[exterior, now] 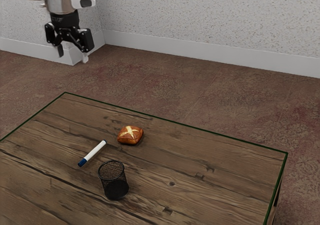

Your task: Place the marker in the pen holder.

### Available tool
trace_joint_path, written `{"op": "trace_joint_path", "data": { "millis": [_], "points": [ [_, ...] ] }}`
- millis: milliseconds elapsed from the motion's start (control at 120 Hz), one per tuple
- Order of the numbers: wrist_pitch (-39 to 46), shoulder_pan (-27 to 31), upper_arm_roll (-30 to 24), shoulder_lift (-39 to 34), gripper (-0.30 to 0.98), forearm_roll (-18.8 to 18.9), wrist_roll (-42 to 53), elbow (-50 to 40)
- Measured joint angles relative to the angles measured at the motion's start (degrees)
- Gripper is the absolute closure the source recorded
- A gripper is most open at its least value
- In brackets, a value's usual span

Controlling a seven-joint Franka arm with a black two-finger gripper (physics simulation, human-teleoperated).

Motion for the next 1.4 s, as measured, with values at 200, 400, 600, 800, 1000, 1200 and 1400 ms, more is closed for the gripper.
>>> {"op": "trace_joint_path", "data": {
  "millis": [200, 400, 600, 800, 1000, 1200, 1400],
  "points": [
    [-0.27, 0.34, 0.04, -0.29, 0.00, -1.66, -0.27, -0.23],
    [16.22, 2.00, 18.04, -14.24, 0.00, 2.21, 3.31, -49.69],
    [38.35, 2.63, 20.49, 3.24, 0.00, 1.12, 7.58, -49.27],
    [44.25, -4.96, 18.05, 11.12, 0.00, -2.77, 10.30, -37.41],
    [45.74, -10.62, 18.01, 11.25, 0.02, -6.43, 10.86, -41.41],
    [50.31, -11.48, 18.17, 11.28, 0.13, -7.42, 12.08, -45.17],
    [52.20, -11.17, 18.11, 11.67, 0.41, -7.66, 13.53, -44.86]
  ]
}}
